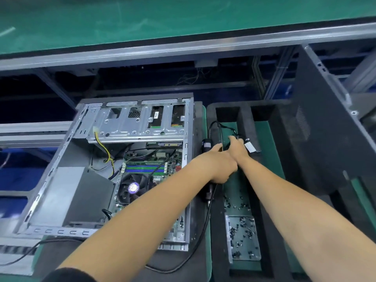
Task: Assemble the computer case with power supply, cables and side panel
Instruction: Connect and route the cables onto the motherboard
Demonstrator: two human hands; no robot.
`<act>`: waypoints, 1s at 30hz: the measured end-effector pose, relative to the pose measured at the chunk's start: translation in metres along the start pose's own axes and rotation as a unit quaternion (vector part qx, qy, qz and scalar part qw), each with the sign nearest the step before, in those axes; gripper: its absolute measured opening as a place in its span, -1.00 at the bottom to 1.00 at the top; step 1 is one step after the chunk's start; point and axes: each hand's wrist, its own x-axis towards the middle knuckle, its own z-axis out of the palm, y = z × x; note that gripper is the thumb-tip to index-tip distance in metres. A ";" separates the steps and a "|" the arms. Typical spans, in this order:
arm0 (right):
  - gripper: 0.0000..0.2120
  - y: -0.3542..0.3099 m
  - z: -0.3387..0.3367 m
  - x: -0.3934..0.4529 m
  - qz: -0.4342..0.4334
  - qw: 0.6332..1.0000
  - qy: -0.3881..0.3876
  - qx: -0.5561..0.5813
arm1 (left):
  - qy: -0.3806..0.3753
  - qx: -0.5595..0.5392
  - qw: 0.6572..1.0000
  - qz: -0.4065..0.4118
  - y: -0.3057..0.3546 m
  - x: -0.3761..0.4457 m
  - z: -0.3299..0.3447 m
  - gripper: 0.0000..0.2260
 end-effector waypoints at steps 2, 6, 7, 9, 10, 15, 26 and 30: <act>-0.57 0.000 0.000 0.001 -0.010 0.999 0.040 -0.005 | 0.020 -0.011 1.000 -0.003 0.003 0.002 -0.002 -0.83; -0.72 -0.002 -0.011 0.001 -0.039 0.987 0.153 0.035 | 0.050 -0.047 0.997 -0.018 0.000 0.005 -0.010 -0.83; -0.76 -0.003 -0.016 0.000 -0.051 0.980 0.183 0.056 | 0.053 -0.068 0.996 -0.023 -0.002 0.005 -0.012 -0.83; -0.88 -0.004 -0.027 -0.004 -0.087 0.964 0.235 0.088 | 0.070 -0.101 0.992 -0.033 -0.006 0.005 -0.016 -0.81; -0.95 -0.006 -0.034 -0.006 -0.105 0.956 0.256 0.101 | 0.084 -0.115 0.989 -0.038 -0.007 0.005 -0.017 -0.81; -0.82 -0.021 -0.071 -0.024 -0.172 0.903 0.348 0.183 | 0.141 -0.220 0.963 -0.063 -0.009 0.002 -0.018 -0.83; -0.73 -0.088 -0.151 -0.080 -0.307 0.837 0.262 0.369 | 0.421 -0.547 0.716 -0.105 -0.015 -0.018 -0.045 -0.75; -0.76 -0.123 -0.154 -0.107 -0.335 0.807 0.206 0.441 | 0.477 -0.522 0.706 -0.017 -0.014 -0.047 -0.074 -0.73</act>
